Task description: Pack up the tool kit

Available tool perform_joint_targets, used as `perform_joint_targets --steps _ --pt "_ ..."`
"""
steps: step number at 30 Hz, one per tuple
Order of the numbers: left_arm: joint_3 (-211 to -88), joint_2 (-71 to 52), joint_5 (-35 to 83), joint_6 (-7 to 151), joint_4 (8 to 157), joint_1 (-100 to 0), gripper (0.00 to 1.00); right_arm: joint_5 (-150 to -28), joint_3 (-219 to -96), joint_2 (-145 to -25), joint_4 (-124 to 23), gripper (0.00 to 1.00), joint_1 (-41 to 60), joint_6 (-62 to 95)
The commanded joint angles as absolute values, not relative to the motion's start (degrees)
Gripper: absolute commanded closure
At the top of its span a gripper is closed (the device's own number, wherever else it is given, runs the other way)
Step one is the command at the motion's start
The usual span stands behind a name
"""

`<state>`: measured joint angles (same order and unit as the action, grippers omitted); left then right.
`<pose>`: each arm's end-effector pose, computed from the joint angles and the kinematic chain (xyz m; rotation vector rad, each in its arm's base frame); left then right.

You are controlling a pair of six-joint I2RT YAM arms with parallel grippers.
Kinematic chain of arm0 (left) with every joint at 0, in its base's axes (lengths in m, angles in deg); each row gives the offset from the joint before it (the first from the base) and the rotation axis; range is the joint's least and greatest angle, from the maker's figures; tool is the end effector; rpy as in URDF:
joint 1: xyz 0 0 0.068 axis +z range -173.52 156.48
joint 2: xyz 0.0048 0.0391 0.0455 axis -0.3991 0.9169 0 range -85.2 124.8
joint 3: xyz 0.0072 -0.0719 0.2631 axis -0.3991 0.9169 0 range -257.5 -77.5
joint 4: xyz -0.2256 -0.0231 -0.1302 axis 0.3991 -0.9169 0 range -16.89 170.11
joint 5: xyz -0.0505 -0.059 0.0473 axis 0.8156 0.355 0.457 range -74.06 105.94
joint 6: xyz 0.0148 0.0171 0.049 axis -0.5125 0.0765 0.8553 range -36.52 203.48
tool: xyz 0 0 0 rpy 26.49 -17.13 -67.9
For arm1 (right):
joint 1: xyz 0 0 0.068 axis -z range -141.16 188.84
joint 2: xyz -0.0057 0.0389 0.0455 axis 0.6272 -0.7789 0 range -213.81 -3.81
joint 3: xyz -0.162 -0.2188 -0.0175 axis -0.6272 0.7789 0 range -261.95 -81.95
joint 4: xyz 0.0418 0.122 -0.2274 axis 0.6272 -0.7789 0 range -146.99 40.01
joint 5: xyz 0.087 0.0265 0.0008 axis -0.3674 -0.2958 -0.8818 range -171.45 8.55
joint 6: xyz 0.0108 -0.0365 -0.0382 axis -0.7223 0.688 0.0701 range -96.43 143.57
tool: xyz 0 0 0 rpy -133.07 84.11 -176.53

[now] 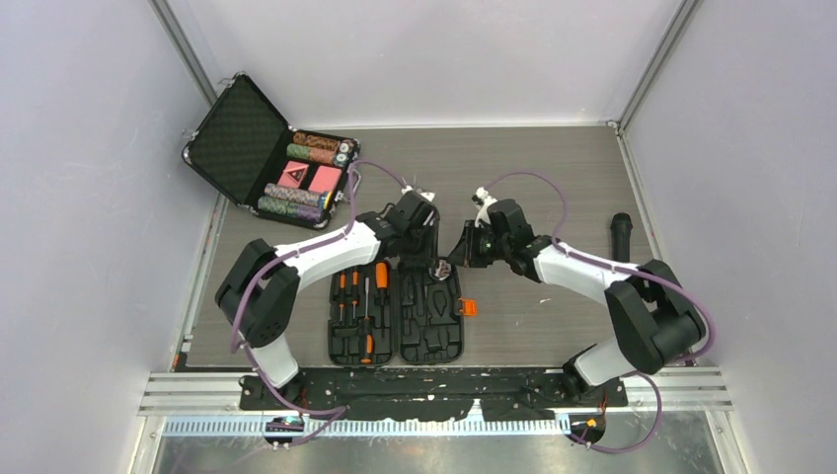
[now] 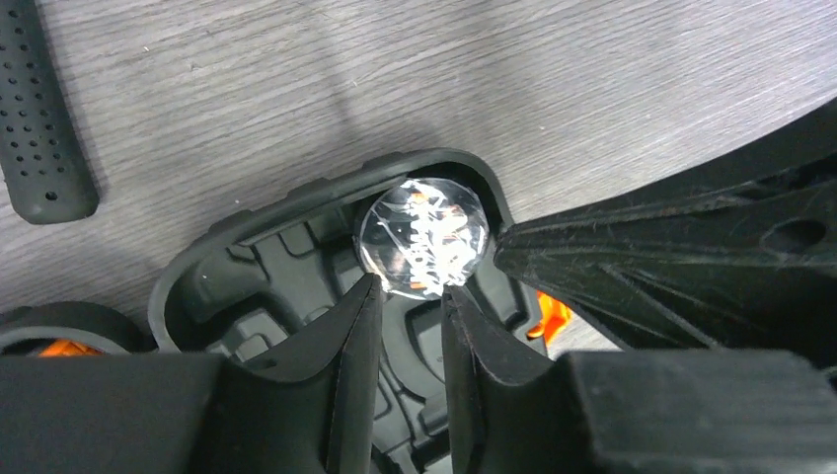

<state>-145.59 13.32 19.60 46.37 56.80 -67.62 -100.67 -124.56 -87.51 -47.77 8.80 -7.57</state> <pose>0.2610 -0.2560 0.2140 0.1878 2.6256 -0.6247 0.2529 0.1597 0.1926 -0.1695 2.3748 0.9236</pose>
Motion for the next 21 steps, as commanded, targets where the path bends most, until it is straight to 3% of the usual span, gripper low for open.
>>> perform_joint_targets --steps 1,5,10,21 --pt "-145.44 14.27 21.23 45.70 59.83 -66.73 0.73 -102.52 -127.44 -89.88 -44.69 0.93 8.01 -6.86" --pt "-144.61 14.47 21.26 45.92 60.33 -65.80 0.75 -102.35 -127.65 -91.88 -44.55 0.95 7.95 -6.38" --pt "-144.19 15.12 22.44 46.34 60.58 -64.75 0.85 -101.09 -126.58 -92.59 -44.92 0.95 7.90 -6.28" --pt "-145.24 17.63 24.72 46.36 60.64 -64.76 0.90 -97.56 -123.61 -92.98 -46.64 0.95 7.82 -5.44"
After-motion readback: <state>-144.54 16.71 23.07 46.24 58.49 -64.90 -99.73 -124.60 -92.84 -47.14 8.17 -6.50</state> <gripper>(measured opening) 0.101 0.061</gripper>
